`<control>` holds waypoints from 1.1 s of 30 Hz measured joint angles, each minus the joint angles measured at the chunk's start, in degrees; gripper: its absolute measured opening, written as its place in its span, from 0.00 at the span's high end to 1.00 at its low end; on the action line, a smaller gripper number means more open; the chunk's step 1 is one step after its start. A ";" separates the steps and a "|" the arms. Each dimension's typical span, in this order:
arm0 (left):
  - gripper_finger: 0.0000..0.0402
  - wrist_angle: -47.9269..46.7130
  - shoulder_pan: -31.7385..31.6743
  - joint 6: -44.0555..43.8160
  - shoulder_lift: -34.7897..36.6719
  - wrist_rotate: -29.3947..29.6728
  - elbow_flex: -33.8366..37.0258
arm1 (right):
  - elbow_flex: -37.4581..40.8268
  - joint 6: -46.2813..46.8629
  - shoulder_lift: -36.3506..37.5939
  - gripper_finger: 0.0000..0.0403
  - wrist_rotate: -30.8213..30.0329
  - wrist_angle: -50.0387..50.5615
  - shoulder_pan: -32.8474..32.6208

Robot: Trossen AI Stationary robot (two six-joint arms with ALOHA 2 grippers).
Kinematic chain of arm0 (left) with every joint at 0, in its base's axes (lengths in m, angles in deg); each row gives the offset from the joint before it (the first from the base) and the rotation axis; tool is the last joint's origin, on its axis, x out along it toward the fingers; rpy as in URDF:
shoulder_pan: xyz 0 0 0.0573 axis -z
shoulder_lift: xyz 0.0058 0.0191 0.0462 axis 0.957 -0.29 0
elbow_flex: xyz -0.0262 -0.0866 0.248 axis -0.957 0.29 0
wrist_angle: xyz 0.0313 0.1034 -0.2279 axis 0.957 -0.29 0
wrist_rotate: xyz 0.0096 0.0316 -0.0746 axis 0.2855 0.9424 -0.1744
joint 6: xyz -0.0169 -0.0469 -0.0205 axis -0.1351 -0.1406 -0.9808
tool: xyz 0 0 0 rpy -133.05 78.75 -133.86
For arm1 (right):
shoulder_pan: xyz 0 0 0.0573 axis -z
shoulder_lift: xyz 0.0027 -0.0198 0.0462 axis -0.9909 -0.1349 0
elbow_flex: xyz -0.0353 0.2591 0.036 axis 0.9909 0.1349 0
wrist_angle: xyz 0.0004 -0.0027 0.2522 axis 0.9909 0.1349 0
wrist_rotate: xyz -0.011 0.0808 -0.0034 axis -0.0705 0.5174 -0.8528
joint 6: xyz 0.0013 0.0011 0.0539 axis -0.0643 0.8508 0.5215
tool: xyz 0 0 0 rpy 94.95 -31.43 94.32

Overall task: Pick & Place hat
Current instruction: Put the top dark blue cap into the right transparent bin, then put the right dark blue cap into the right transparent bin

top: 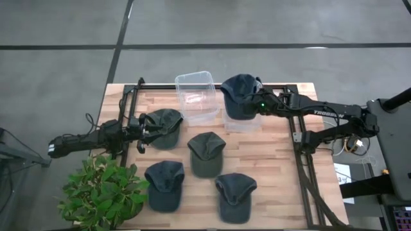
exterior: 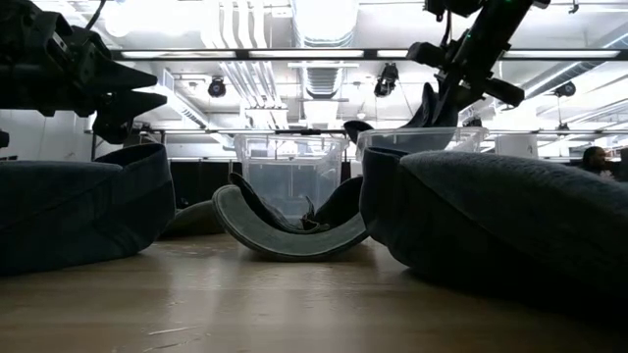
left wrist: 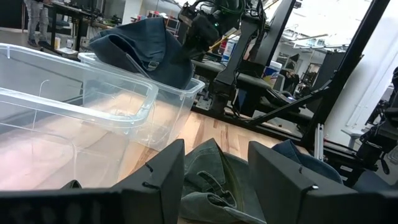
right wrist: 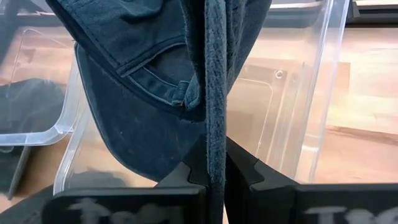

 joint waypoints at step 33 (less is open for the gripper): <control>0.58 0.01 0.01 0.00 0.00 -0.02 0.00 | -0.08 -6.11 8.89 0.71 7.97 7.89 -0.60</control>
